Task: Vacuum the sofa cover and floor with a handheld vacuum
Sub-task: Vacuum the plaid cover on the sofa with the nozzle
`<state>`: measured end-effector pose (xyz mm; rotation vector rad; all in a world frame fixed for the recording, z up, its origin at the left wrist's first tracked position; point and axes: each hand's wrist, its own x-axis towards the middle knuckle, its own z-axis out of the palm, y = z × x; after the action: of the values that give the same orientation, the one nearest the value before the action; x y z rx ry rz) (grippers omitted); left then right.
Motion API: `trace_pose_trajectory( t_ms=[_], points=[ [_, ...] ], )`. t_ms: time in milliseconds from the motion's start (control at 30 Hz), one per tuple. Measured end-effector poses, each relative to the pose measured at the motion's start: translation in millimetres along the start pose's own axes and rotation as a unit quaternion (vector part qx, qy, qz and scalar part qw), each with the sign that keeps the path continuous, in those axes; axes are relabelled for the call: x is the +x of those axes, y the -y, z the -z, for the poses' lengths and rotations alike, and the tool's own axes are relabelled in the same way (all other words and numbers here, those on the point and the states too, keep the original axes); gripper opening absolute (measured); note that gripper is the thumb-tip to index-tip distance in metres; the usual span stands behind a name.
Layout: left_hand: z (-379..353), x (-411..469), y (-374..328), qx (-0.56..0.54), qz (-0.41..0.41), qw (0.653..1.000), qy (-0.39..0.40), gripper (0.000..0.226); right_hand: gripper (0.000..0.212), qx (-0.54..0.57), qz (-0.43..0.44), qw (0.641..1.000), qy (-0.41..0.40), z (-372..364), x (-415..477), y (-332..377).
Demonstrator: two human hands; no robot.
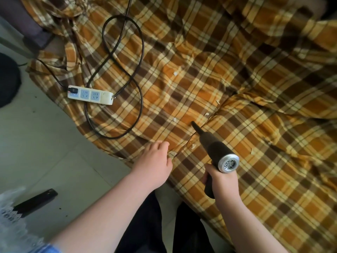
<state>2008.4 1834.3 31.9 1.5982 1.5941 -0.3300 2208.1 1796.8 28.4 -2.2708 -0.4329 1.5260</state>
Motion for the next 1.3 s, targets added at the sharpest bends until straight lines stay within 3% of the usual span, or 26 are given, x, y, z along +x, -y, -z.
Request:
trace_pose_trajectory(
  t_ms=[67,167,367,633,967,1067,1300],
  points=[
    [-6,5,-6,0.005,-0.010,1.000,0.004,0.054,0.006,0.028,-0.005,0.999,-0.033,10,9,-1],
    [-14,13,-17,0.009,-0.022,1.000,0.008,0.054,0.018,0.036,0.003,0.998,-0.054,25,31,1],
    [-24,30,-44,0.018,-0.038,0.999,0.019,0.057,0.008,0.014,0.024,0.999,-0.033,44,57,15],
    [-26,51,-75,0.020,-0.060,0.998,0.023,0.057,0.017,0.010,0.026,0.999,-0.040,61,64,17],
    [-23,80,-106,0.045,-0.072,0.996,0.026,0.057,0.005,0.011,0.041,0.998,-0.038,81,91,32],
    [-21,85,-113,0.053,-0.074,0.995,0.028,0.058,0.026,0.008,0.035,0.998,-0.043,86,101,31],
    [-23,98,-125,0.075,-0.088,0.993,0.032,0.058,0.037,0.012,0.044,0.997,-0.070,105,124,42]
  ],
)
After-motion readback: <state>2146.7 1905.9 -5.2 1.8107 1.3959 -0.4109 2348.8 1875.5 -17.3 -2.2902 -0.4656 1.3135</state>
